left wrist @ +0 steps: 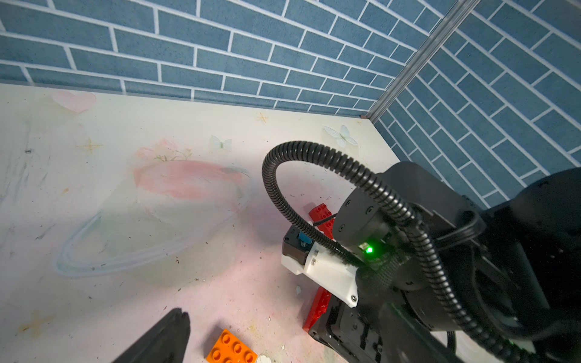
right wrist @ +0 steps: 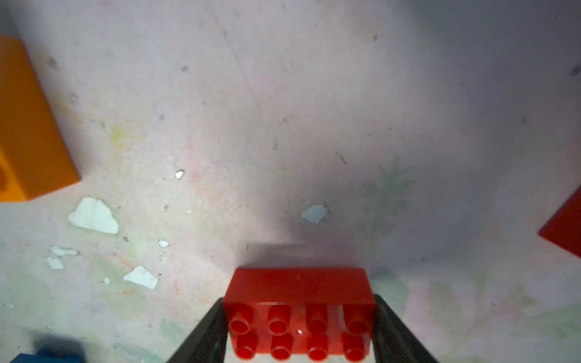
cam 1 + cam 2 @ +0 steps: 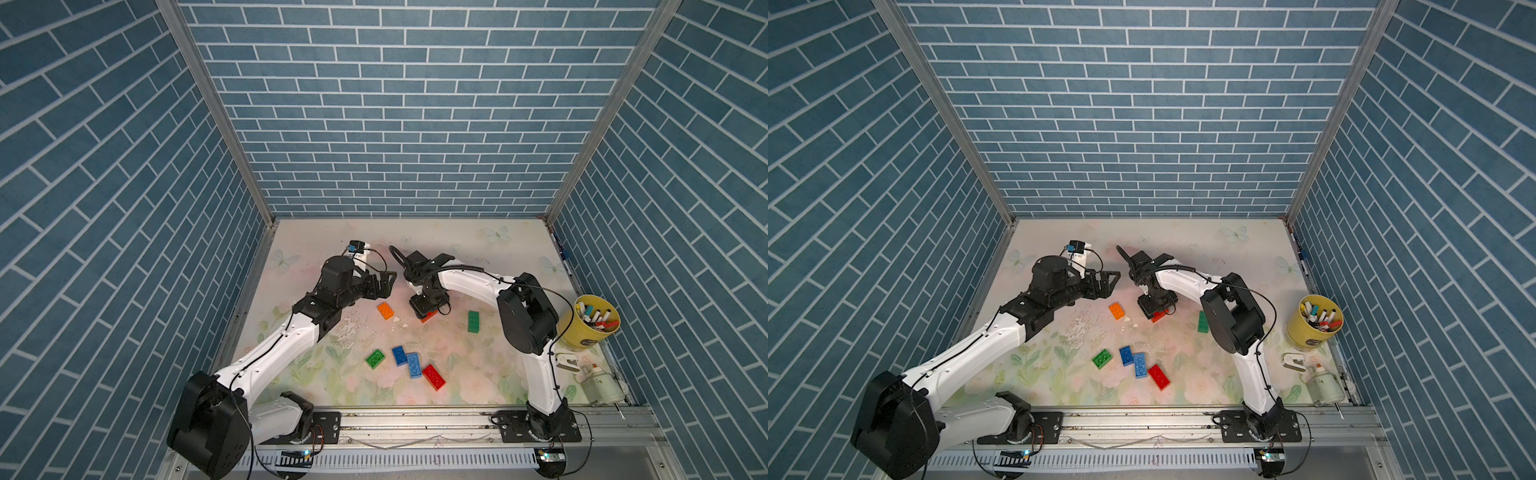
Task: Assemble a rectangle with lego
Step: Pick up the lego brick from the center of the board.
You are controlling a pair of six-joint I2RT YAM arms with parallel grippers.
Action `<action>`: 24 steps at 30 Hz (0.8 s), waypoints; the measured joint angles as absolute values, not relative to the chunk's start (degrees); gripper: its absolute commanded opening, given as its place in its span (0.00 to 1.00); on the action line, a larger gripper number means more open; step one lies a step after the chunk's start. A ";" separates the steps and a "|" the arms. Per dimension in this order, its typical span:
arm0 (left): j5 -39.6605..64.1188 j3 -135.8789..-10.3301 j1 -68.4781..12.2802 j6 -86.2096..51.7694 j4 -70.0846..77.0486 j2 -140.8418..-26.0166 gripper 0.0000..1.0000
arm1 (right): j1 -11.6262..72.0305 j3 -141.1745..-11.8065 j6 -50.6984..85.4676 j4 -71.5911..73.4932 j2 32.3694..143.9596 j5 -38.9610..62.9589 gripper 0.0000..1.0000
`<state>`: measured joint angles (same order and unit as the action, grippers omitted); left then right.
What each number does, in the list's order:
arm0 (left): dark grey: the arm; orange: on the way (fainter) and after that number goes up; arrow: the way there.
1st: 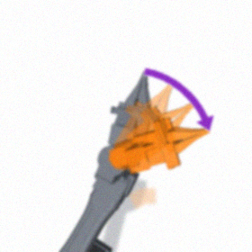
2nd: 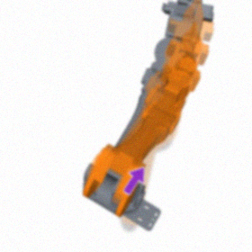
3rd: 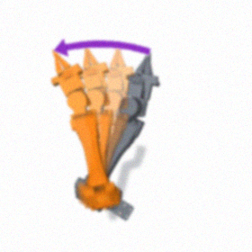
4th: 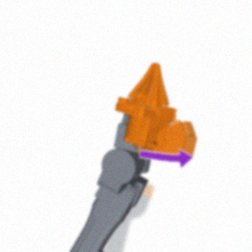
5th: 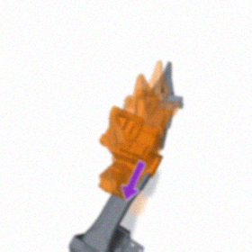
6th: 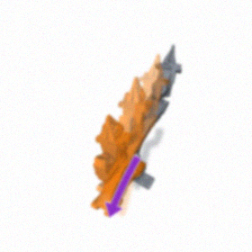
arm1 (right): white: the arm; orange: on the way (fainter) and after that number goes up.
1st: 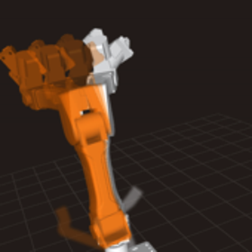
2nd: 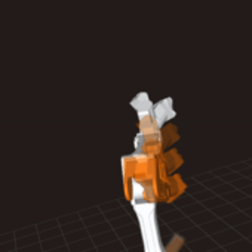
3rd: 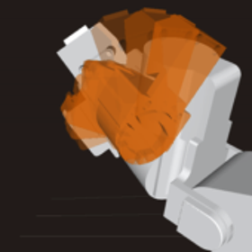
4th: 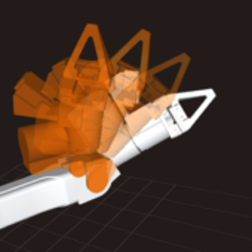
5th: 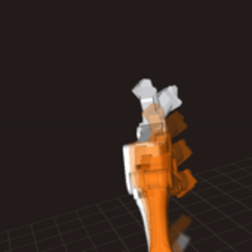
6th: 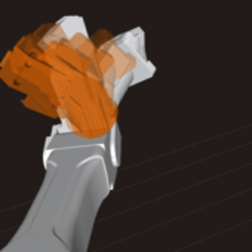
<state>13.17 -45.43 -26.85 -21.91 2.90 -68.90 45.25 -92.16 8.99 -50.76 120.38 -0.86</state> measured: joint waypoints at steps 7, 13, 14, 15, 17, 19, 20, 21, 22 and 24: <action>13.19 -45.43 -26.83 -21.96 2.92 -68.93 1.00 | 45.32 -92.20 9.08 -50.70 120.36 -1.37 0.57; 13.21 -45.43 -26.70 -22.09 2.92 -68.90 1.00 | 45.32 -92.40 9.10 -50.78 120.44 -1.50 0.63; 13.21 -45.43 -26.68 -22.09 2.90 -68.90 1.00 | 45.32 -92.49 9.08 -50.81 120.49 -1.52 0.63; 13.23 -45.43 -26.63 -22.11 2.92 -68.93 1.00 | 45.32 -92.62 9.08 -50.81 120.57 -1.50 0.64; 13.30 -45.43 -26.55 -22.11 2.92 -68.97 1.00 | 45.32 -92.97 9.08 -50.81 120.79 -1.52 0.66; 13.47 -45.43 -26.48 -22.13 2.92 -69.12 1.00 | 45.32 -93.08 9.13 -50.76 120.88 -1.50 0.67; 13.61 -45.43 -26.44 -22.13 2.92 -69.21 1.00 | 45.32 -93.08 9.15 -50.76 120.90 -1.50 0.70; 13.69 -45.43 -26.41 -22.13 2.92 -69.25 1.00 | 45.32 -93.08 9.19 -50.74 120.90 -1.50 0.72; 13.82 -45.43 -26.39 -22.15 2.92 -69.30 1.00 | 45.32 -93.08 9.15 -50.70 120.95 -1.52 0.73; 14.06 -45.43 -26.37 -22.17 2.92 -69.38 1.00 | 45.32 -93.08 9.17 -50.72 121.19 -1.58 0.74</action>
